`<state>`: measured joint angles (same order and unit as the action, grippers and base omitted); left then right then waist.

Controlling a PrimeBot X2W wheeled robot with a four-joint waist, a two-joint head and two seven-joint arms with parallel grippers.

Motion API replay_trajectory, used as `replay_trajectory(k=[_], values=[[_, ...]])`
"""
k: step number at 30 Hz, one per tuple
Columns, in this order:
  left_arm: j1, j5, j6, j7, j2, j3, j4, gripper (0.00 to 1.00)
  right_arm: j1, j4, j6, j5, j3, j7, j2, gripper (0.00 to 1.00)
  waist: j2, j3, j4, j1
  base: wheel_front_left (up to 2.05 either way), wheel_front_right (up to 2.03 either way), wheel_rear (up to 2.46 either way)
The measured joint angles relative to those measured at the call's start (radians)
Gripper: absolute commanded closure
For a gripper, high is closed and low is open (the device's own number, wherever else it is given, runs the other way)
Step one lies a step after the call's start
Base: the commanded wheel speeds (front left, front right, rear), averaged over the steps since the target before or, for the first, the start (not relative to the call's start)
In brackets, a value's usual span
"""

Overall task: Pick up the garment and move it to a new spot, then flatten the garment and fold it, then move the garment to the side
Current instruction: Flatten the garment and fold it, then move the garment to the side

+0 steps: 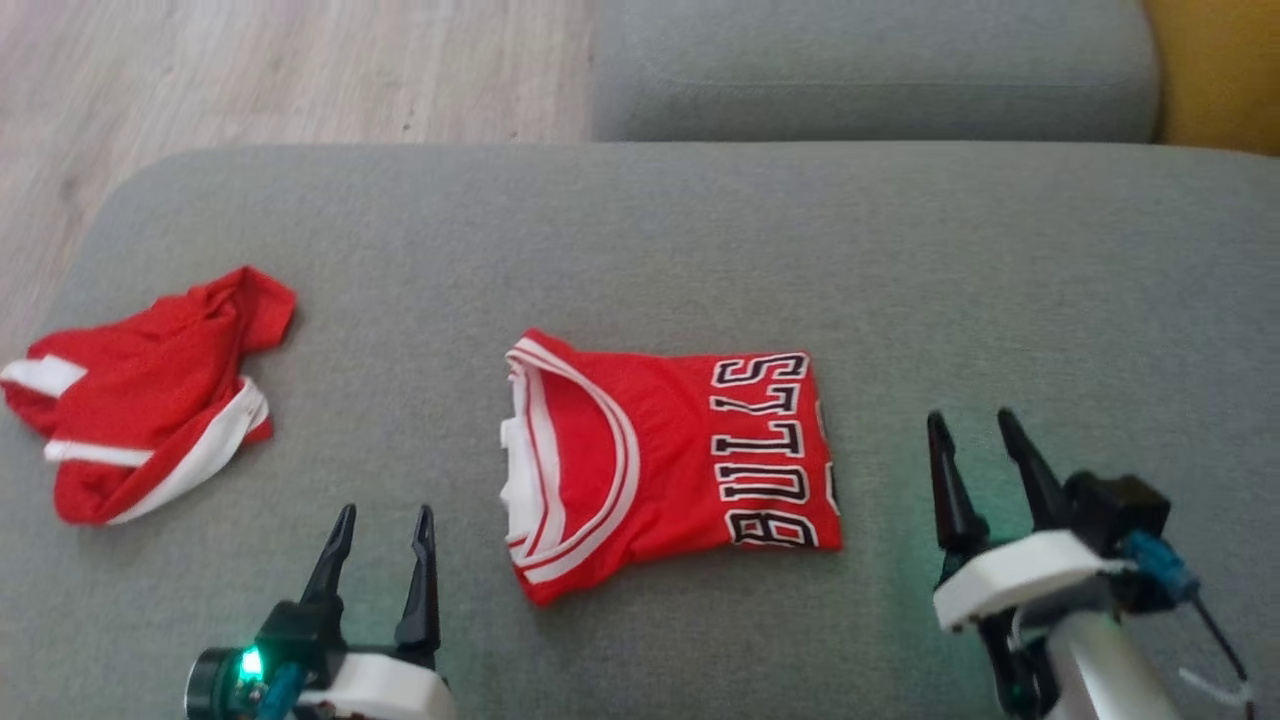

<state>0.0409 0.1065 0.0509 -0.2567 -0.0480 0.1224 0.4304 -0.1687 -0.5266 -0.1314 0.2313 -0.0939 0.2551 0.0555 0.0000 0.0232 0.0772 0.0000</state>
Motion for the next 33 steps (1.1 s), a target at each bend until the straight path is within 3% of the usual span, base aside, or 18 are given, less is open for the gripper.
replay_trajectory(k=[11,20,25,33], values=[[-0.070,0.003,-0.024,0.000,0.000,-0.032,-0.013,0.00,0.058,-0.009,0.000,-0.011,-0.022,0.000,-0.004,0.00,0.0000,-0.031,-0.046,-0.0001,0.00,0.00,0.00],[-0.067,0.008,-0.016,0.000,0.000,0.010,-0.016,0.00,0.009,-0.051,0.000,0.043,-0.131,0.000,-0.005,0.00,0.0000,-0.009,-0.003,0.0000,0.00,0.00,0.00],[-0.057,0.008,-0.005,0.000,0.000,0.044,-0.012,0.00,-0.115,-0.163,0.000,0.059,-0.160,0.000,-0.005,0.00,0.0000,0.013,0.052,0.0001,0.00,0.00,0.00],[-0.045,0.008,0.002,0.000,0.000,0.055,0.004,0.00,-0.183,-0.457,0.000,0.129,-0.196,0.001,-0.004,0.00,0.0000,0.047,0.143,0.0000,0.00,0.00,0.00]])
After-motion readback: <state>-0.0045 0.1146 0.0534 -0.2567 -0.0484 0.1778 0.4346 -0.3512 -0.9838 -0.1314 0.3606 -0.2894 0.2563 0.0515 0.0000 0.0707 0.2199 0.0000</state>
